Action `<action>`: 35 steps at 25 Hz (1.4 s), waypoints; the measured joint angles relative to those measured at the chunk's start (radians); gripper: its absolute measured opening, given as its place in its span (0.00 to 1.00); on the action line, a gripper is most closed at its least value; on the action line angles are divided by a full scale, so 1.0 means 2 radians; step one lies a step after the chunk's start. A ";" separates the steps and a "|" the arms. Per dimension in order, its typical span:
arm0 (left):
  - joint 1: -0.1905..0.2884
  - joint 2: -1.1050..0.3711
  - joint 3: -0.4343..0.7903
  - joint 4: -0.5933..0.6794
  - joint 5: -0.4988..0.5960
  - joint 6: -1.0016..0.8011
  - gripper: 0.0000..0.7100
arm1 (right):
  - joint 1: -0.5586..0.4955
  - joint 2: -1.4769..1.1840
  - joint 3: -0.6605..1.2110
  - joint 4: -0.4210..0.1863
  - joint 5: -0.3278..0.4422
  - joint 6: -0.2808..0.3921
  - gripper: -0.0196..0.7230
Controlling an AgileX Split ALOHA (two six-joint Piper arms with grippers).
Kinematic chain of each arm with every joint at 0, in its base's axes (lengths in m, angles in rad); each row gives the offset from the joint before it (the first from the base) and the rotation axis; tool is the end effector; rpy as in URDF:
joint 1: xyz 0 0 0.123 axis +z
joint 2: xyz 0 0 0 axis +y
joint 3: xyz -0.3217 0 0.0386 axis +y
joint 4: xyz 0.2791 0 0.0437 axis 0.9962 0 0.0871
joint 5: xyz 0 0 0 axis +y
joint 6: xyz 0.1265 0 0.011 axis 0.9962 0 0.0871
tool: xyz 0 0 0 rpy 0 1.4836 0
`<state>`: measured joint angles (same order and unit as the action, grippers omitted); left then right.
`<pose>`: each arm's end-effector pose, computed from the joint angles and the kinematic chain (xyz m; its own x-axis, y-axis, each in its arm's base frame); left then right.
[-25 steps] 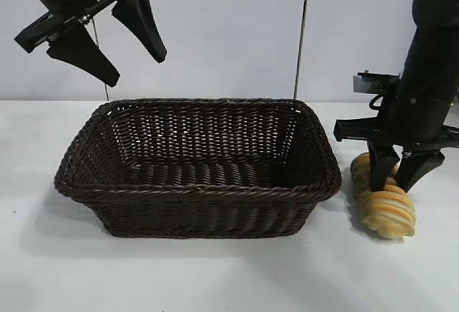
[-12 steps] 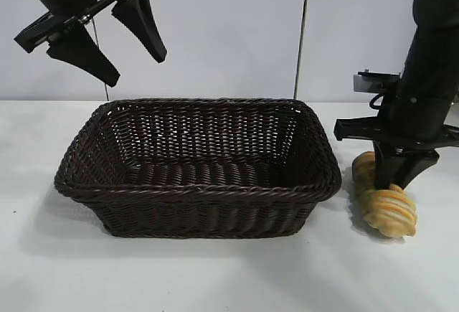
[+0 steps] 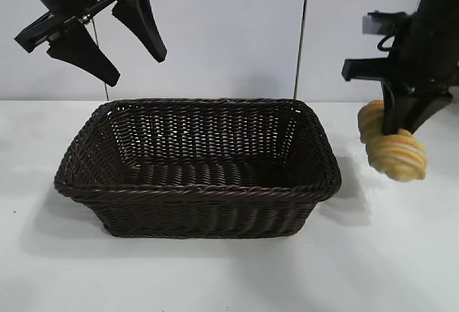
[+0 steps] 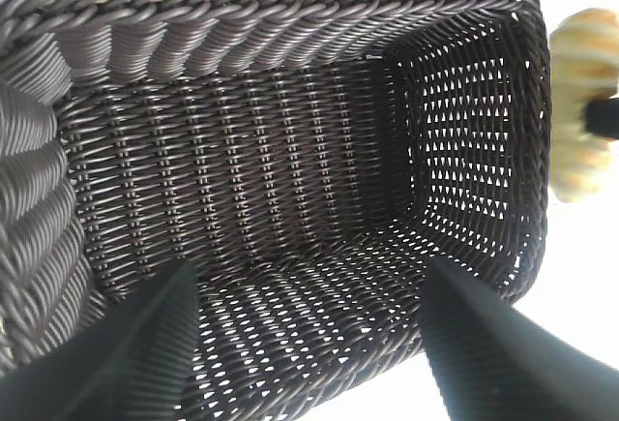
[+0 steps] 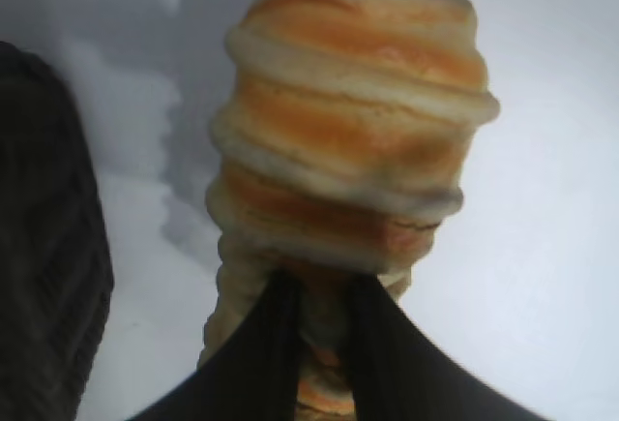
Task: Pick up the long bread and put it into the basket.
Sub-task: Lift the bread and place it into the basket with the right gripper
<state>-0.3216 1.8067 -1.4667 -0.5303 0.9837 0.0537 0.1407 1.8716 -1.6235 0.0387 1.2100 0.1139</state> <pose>0.3964 -0.1884 0.2690 -0.9571 0.0728 -0.2804 0.2043 0.8557 -0.4754 0.4337 0.0661 0.2683 -0.9812 -0.0106 -0.1927 -0.0226 0.9979 0.0605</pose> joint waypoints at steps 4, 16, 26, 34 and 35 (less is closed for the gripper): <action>0.000 0.000 0.000 0.000 0.000 0.000 0.67 | 0.000 0.000 -0.018 0.018 0.003 -0.013 0.18; 0.000 0.000 0.000 0.000 0.000 0.000 0.67 | 0.007 0.000 -0.018 0.097 0.010 -0.029 0.18; 0.000 0.000 0.000 0.000 0.000 0.000 0.67 | 0.099 0.002 -0.018 0.102 -0.007 -0.029 0.18; 0.000 0.000 0.000 0.000 0.000 0.000 0.67 | 0.159 0.029 -0.018 0.104 -0.039 -0.029 0.18; 0.000 0.000 0.000 0.000 0.000 0.000 0.67 | 0.163 0.033 -0.018 0.104 -0.045 -0.028 0.18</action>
<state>-0.3216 1.8067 -1.4667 -0.5303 0.9834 0.0537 0.4658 1.9381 -1.6591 0.2470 1.1195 0.0575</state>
